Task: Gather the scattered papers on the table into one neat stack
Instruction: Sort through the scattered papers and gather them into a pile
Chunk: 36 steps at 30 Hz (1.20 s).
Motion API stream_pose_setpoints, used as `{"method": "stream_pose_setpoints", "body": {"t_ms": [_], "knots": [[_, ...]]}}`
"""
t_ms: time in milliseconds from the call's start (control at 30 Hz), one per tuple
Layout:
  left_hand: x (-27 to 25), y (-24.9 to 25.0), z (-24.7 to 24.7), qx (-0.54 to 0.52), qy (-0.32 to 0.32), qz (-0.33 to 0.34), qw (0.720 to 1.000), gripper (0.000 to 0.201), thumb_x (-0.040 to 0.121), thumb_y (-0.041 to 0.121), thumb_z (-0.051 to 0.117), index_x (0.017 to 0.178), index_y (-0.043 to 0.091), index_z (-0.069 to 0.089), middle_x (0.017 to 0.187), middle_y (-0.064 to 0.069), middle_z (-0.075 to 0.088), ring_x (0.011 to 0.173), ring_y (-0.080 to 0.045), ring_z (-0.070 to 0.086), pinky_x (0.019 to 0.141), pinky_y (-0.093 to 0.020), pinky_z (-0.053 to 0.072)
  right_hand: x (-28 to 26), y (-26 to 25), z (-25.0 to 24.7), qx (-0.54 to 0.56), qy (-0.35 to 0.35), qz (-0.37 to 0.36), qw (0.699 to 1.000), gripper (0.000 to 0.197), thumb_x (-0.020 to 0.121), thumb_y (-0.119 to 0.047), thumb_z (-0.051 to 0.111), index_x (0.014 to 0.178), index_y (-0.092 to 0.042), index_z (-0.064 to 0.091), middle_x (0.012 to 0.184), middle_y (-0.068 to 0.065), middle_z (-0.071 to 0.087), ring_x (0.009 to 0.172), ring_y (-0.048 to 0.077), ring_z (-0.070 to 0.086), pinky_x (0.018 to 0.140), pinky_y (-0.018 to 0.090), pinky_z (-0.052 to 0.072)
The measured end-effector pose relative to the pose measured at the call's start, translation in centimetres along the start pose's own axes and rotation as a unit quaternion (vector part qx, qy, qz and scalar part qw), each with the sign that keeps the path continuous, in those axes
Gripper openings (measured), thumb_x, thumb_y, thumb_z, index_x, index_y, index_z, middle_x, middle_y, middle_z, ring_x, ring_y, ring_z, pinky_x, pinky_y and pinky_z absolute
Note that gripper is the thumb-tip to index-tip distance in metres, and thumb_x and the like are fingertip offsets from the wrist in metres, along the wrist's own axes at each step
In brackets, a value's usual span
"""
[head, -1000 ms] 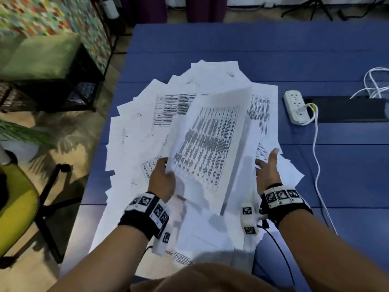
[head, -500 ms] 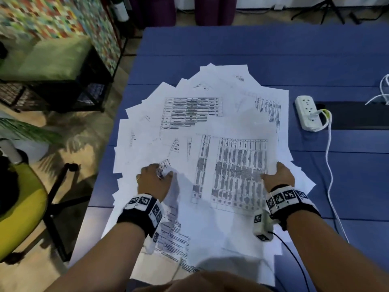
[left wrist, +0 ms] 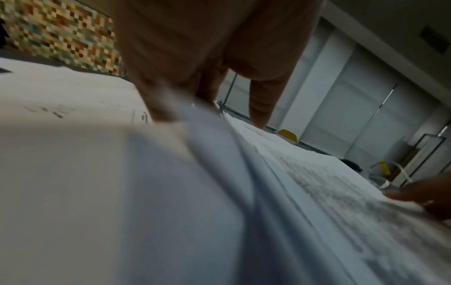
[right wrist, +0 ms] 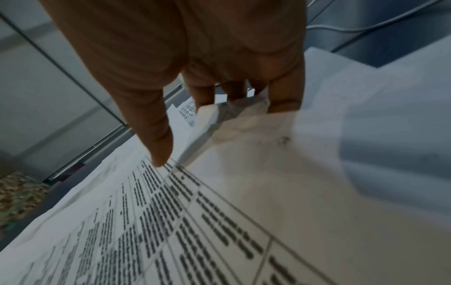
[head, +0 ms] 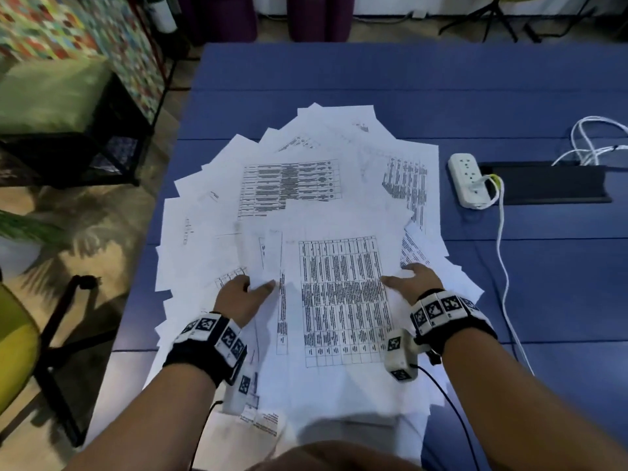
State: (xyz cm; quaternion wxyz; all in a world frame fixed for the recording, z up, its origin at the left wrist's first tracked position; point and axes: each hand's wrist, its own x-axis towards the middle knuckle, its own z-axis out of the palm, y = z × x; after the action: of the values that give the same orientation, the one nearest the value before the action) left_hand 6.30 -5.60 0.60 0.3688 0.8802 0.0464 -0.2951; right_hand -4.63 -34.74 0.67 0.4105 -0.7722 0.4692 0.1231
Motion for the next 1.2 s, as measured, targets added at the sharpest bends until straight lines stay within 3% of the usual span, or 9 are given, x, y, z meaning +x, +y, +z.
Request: {"method": "stream_pose_setpoints", "body": {"t_ms": [300, 400, 467, 533, 667, 800, 967, 1067, 1200], "knots": [[2.1, -1.3, 0.4, -0.196, -0.042, -0.015, 0.98, 0.105, 0.041, 0.065, 0.087, 0.125, 0.007, 0.062, 0.123, -0.007, 0.067, 0.112, -0.024, 0.064, 0.104, -0.043, 0.046, -0.4, 0.6, -1.8, 0.137, -0.137, -0.084, 0.977, 0.053, 0.078, 0.002, 0.072, 0.125, 0.002, 0.049, 0.12, 0.008, 0.053, 0.123, 0.017, 0.044, 0.097, 0.034, 0.041], [0.4, -0.1, 0.1, -0.203, -0.072, 0.012, 0.976, 0.068, 0.063, 0.025, 0.091, 0.122, 0.01, 0.061, 0.115, -0.005, 0.069, 0.107, -0.024, 0.065, 0.101, -0.04, 0.047, 0.0, 0.7, -1.7, 0.111, -0.175, -0.107, 0.972, 0.074, 0.07, -0.013, 0.082, 0.133, 0.002, 0.047, 0.134, 0.011, 0.053, 0.13, 0.023, 0.046, 0.108, 0.041, 0.037], [-0.2, 0.0, 0.4, -0.186, -0.062, 0.03, 0.98, 0.063, 0.072, -0.001, 0.081, 0.129, 0.007, 0.055, 0.121, -0.011, 0.065, 0.113, -0.027, 0.061, 0.102, -0.042, 0.045, -0.2, 0.0, -1.9, 0.041, -0.194, -0.121, 0.973, 0.047, 0.079, -0.016, 0.075, 0.122, -0.009, 0.057, 0.122, 0.007, 0.061, 0.11, 0.021, 0.06, 0.094, 0.036, 0.048], [-0.2, -0.4, 0.7, -0.189, -0.055, 0.043, 0.98, 0.063, 0.075, -0.008, 0.076, 0.131, 0.005, 0.052, 0.123, -0.012, 0.062, 0.113, -0.025, 0.058, 0.1, -0.039, 0.044, 0.2, -0.5, -2.6, -0.028, -0.166, -0.117, 0.979, 0.032, 0.084, -0.031, 0.07, 0.112, -0.02, 0.062, 0.107, -0.001, 0.06, 0.09, 0.012, 0.06, 0.078, 0.03, 0.051], [-0.1, -1.3, 0.4, -0.203, -0.063, 0.054, 0.976, 0.058, 0.077, -0.01, 0.074, 0.128, 0.007, 0.053, 0.113, -0.006, 0.062, 0.104, -0.019, 0.057, 0.09, -0.031, 0.042, 2.1, -1.7, -4.4, -0.173, -0.021, -0.067, 0.982, 0.064, 0.077, -0.066, 0.06, 0.123, -0.021, 0.056, 0.118, 0.005, 0.059, 0.107, 0.027, 0.055, 0.092, 0.036, 0.046], [0.4, -1.9, 0.2, -0.213, -0.085, 0.023, 0.973, 0.051, 0.069, -0.004, 0.082, 0.114, 0.01, 0.061, 0.102, -0.003, 0.07, 0.099, -0.026, 0.066, 0.097, -0.045, 0.05, 4.9, -6.4, -4.2, -0.171, 0.098, -0.134, 0.971, 0.056, 0.082, -0.056, 0.061, 0.121, -0.017, 0.053, 0.125, 0.013, 0.057, 0.117, 0.034, 0.051, 0.095, 0.04, 0.045], [1.8, -1.7, -0.2, -0.332, -0.112, -0.079, 0.933, 0.031, 0.074, 0.01, 0.081, 0.102, 0.004, 0.067, 0.09, -0.009, 0.076, 0.085, -0.015, 0.073, 0.084, -0.03, 0.057, 7.9, -14.5, -1.0, -0.117, 0.05, -0.209, 0.97, 0.048, 0.086, -0.029, 0.067, 0.127, -0.013, 0.047, 0.126, 0.01, 0.057, 0.114, 0.027, 0.055, 0.093, 0.032, 0.042], [3.9, -2.9, 0.0, -0.367, -0.132, -0.118, 0.913, 0.082, 0.058, 0.04, 0.093, 0.122, -0.001, 0.06, 0.126, -0.019, 0.064, 0.115, -0.025, 0.062, 0.104, -0.038, 0.044, 10.5, -17.7, 0.9, -0.155, 0.033, -0.211, 0.965, 0.059, 0.084, -0.031, 0.069, 0.133, -0.013, 0.041, 0.134, 0.013, 0.049, 0.119, 0.03, 0.052, 0.097, 0.035, 0.041], [3.3, -2.3, -0.2, -0.343, -0.148, -0.083, 0.924, 0.044, 0.06, 0.017, 0.091, 0.091, -0.004, 0.069, 0.094, -0.014, 0.073, 0.096, -0.026, 0.069, 0.084, -0.026, 0.05, 13.0, -21.0, 3.4, -0.219, 0.009, -0.249, 0.943, 0.076, 0.077, -0.041, 0.075, 0.138, -0.017, 0.037, 0.14, 0.009, 0.038, 0.128, 0.03, 0.043, 0.104, 0.04, 0.038]]}}
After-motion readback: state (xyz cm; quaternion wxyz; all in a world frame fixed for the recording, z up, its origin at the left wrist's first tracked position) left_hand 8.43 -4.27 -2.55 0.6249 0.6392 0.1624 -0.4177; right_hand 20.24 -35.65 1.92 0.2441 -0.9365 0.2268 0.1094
